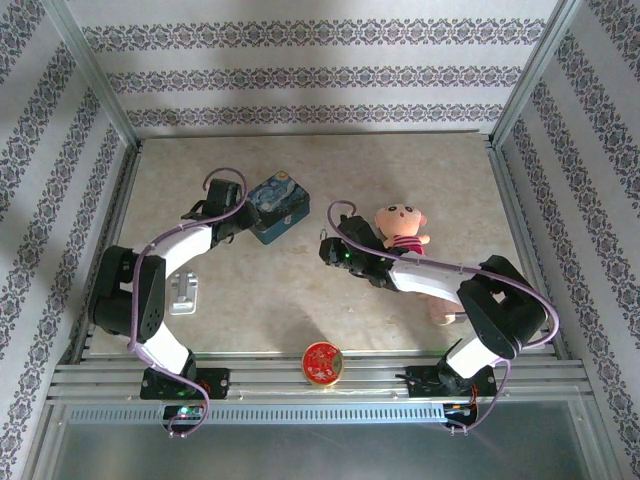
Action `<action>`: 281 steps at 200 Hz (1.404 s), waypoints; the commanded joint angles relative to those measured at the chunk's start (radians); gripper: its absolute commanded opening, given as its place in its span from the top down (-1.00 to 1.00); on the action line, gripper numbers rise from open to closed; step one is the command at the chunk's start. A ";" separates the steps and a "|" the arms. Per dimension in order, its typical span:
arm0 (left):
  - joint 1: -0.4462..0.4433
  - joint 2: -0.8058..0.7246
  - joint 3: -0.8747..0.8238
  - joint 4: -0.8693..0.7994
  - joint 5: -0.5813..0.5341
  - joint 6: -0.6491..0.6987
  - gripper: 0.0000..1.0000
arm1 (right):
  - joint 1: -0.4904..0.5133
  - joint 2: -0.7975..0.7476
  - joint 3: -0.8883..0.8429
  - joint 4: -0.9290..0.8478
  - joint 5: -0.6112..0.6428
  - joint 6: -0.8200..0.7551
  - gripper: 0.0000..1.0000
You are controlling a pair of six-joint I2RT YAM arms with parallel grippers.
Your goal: Unlock the padlock with the key
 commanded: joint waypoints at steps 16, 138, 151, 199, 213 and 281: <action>0.040 0.052 0.083 0.030 0.019 0.039 -0.16 | 0.015 -0.028 -0.015 -0.061 0.020 -0.089 0.96; 0.078 0.320 0.300 0.265 0.361 -0.139 -0.11 | 0.021 0.053 0.025 -0.081 -0.039 -0.146 0.94; 0.079 0.350 0.330 0.281 0.391 -0.156 -0.11 | 0.021 0.053 0.024 -0.082 -0.041 -0.150 0.94; 0.085 0.361 0.359 0.287 0.424 -0.179 -0.23 | 0.027 0.041 0.028 -0.093 -0.038 -0.171 0.93; 0.091 0.334 0.335 0.287 0.418 -0.185 -0.31 | 0.027 0.040 0.038 -0.111 -0.027 -0.173 0.92; 0.133 0.097 0.118 0.280 0.358 -0.164 -0.89 | 0.024 0.097 0.145 -0.312 0.049 -0.174 0.87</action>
